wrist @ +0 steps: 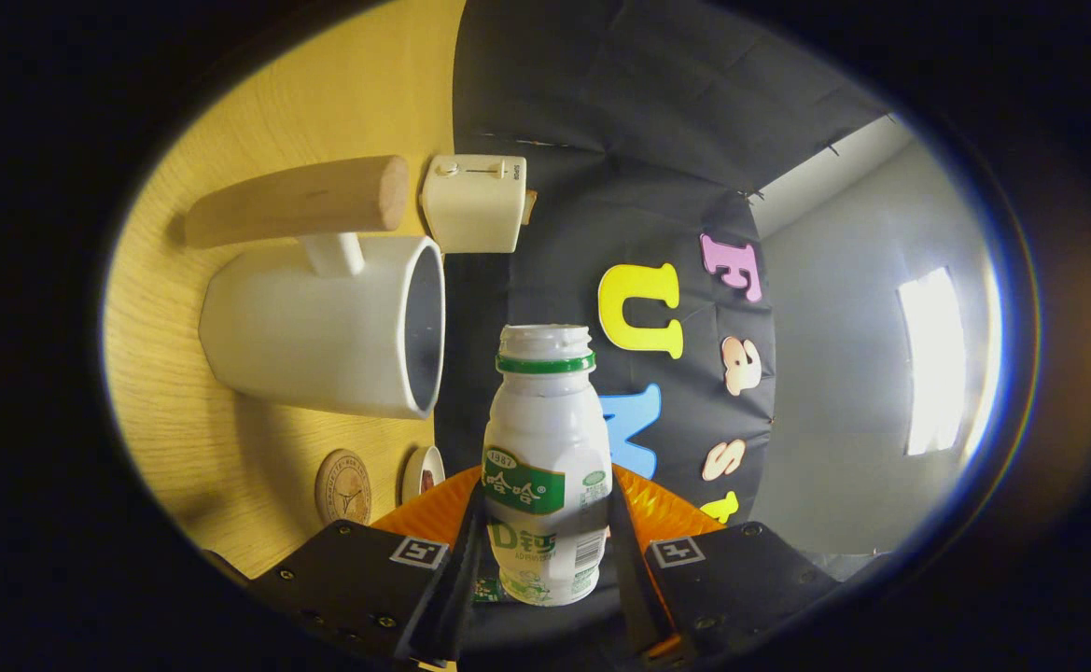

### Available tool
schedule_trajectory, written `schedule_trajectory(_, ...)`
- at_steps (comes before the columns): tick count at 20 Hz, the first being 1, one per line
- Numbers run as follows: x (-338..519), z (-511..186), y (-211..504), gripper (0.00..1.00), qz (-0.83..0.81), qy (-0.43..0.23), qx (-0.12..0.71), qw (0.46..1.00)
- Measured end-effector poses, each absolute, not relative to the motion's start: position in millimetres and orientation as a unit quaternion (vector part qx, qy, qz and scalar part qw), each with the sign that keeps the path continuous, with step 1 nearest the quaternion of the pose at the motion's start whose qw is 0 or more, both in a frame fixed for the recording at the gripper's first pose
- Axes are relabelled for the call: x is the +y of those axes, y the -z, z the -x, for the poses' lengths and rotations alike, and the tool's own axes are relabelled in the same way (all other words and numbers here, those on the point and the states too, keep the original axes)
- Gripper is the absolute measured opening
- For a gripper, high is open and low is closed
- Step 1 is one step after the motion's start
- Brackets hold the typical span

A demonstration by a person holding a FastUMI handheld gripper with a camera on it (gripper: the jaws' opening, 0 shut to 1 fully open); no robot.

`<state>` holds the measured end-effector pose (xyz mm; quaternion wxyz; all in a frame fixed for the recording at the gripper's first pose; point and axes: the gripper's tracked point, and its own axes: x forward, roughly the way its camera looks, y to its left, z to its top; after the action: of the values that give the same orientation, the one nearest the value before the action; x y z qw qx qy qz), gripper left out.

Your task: Take the bottle from table, then pour the juice into the cup, finally place the bottle on the coaster

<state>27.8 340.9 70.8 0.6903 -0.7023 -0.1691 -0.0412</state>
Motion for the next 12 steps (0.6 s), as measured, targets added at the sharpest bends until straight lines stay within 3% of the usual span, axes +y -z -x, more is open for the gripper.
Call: schedule_trajectory(12, 343.9, -25.2, -64.1, 0.64, 0.737, 0.041, -0.176, 0.651)
